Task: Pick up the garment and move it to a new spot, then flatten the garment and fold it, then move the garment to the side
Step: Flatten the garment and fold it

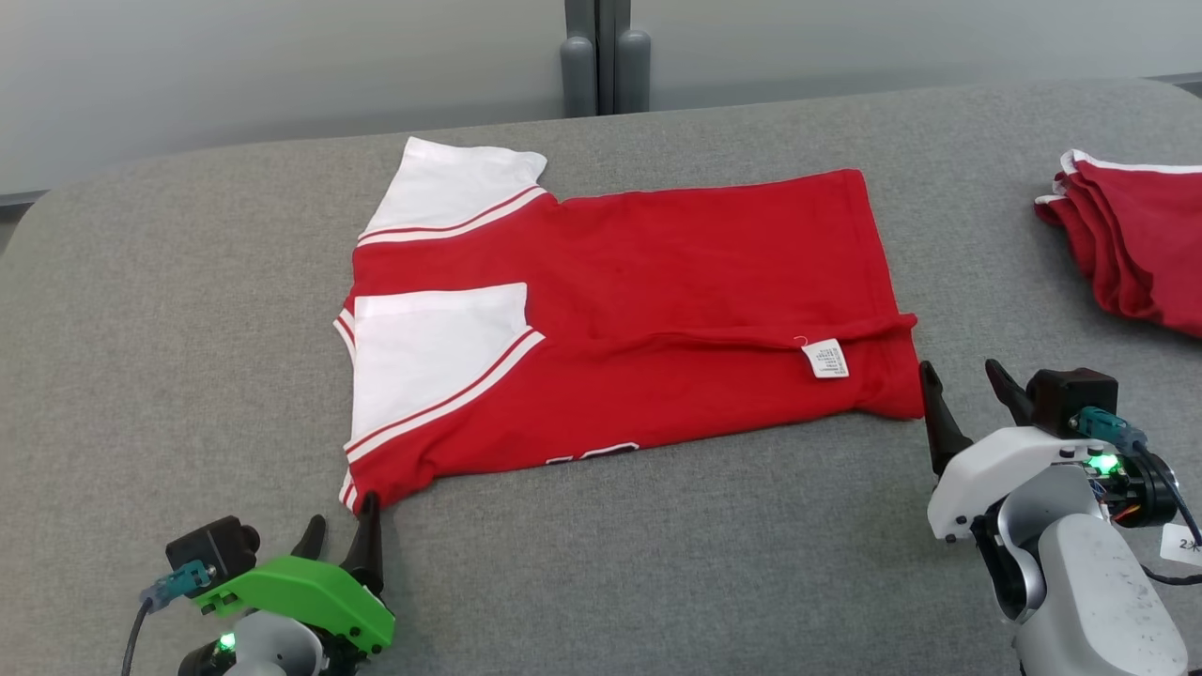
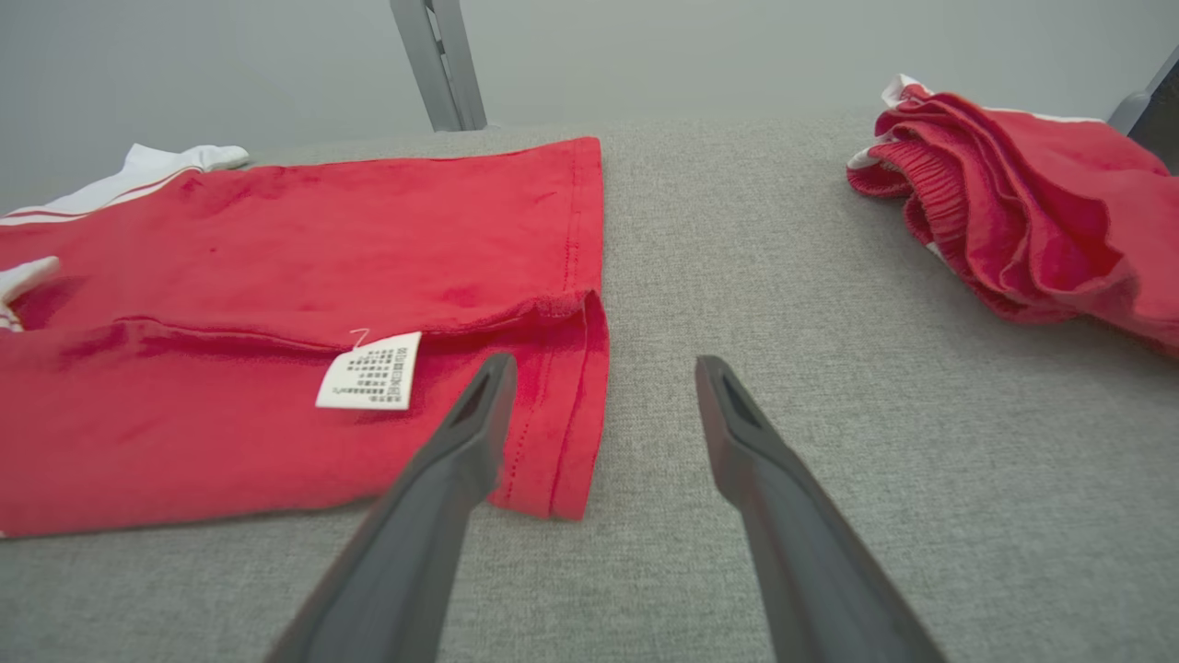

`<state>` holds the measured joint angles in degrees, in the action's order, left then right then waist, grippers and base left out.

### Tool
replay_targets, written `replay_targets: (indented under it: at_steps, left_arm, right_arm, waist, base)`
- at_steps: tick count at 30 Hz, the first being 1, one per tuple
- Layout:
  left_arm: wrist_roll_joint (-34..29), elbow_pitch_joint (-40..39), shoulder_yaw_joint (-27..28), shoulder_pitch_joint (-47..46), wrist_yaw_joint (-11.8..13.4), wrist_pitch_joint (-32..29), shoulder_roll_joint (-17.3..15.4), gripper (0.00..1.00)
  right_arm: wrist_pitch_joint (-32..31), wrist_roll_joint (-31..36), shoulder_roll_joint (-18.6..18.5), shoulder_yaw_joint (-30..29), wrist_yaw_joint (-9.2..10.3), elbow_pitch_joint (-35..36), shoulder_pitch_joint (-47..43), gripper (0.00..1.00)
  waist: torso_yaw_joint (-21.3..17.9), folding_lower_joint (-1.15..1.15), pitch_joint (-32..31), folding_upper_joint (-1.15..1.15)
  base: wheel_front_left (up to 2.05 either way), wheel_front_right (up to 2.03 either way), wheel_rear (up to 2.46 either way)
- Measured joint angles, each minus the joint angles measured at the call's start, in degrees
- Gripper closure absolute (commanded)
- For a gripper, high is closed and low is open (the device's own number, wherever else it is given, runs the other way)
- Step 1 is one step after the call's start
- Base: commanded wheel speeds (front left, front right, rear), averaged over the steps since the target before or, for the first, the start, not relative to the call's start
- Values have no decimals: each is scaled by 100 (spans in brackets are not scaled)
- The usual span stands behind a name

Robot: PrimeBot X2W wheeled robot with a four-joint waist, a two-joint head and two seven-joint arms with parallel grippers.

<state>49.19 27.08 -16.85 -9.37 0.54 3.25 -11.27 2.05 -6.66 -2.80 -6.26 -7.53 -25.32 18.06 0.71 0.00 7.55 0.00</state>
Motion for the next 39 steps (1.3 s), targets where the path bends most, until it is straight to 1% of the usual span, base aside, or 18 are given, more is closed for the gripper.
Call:
replay_targets:
  at_steps: [8, 9, 10, 11, 13, 14, 18, 21, 26, 28, 30, 32, 34, 36, 39]
  left_arm:
    - [227, 193, 21, -179, -159, -116, 165, 0]
    - [255, 214, 21, -215, -204, -125, 191, 19]
    - [297, 238, 24, -246, -213, -146, 213, 35]
    - [333, 272, 23, -290, -240, -152, 233, 58]
    - [353, 321, 29, -371, -267, -154, 260, 81]
    - [370, 347, 40, -413, -304, -121, 281, 100]
    - [350, 367, 101, -580, -387, 215, 303, 100]
    - [297, 404, 70, -638, -458, 348, 303, 100]
    - [202, 380, -7, -666, -517, 456, 300, 100]
    - [187, 336, -32, -671, -542, 492, 298, 100]
    - [158, 283, -55, -673, -558, 527, 288, 100]
    - [122, 224, -83, -673, -566, 565, 265, 100]
    - [85, 121, -112, -672, -594, 601, 225, 100]
    - [63, 7, -134, -669, -610, 630, 180, 100]
    - [37, -233, -130, -662, -617, 651, 68, 100]
  right_arm:
    - [-163, 7, -1, 13, 0, 42, 3, 0]
    - [-187, 7, -1, 16, 0, 19, 13, 0]
    - [-196, 5, 0, 20, 0, -8, 21, 0]
    - [-226, 5, -1, 24, 0, -54, 33, 0]
    - [-257, -2, 0, 22, 0, -152, 69, 0]
    - [-261, -30, -1, 21, 0, -204, 94, 0]
    - [-257, -130, 0, -19, 0, -464, 236, 0]
    - [-227, -163, -3, -23, 0, -689, 377, 0]
    - [-413, -256, 2, 222, 0, -1114, 513, 0]
    - [-455, -318, -1, 300, 0, -1217, 551, 50]
    - [-456, -354, -8, 325, 0, -1311, 603, 74]
    - [-456, -375, -8, 346, 0, -1417, 652, 100]
    - [-455, -470, -5, 350, 0, -1485, 709, 100]
    - [-535, -983, 0, 337, 0, -1560, 781, 100]
    - [-593, -1146, 3, 242, 0, -1523, 889, 100]
  waist:
    - [-42, 0, 161, 0]
    - [-39, 0, 179, 0]
    - [-37, 0, 193, 0]
    - [-33, 0, 208, 0]
    - [-25, 0, 233, 0]
    - [-20, 0, 246, 0]
    - [-3, 0, 290, 0]
    - [21, 0, 302, 0]
    - [85, 0, 292, 0]
    - [109, 0, 277, 0]
    - [125, 0, 253, 0]
    - [136, 0, 220, 0]
    - [139, 0, 185, 0]
    - [141, 0, 138, 0]
    - [135, 0, 63, 0]
  base:
    - [0, 0, 0]
    - [0, 0, 0]
    - [0, 0, 0]
    - [0, 0, 0]
    - [0, 0, 0]
    - [0, 0, 0]
    - [0, 0, 0]
    - [0, 0, 0]
    - [0, 0, 0]
    - [0, 0, 0]
    - [0, 0, 0]
    - [0, 0, 0]
    - [0, 0, 0]
    - [0, 0, 0]
    - [0, 0, 0]
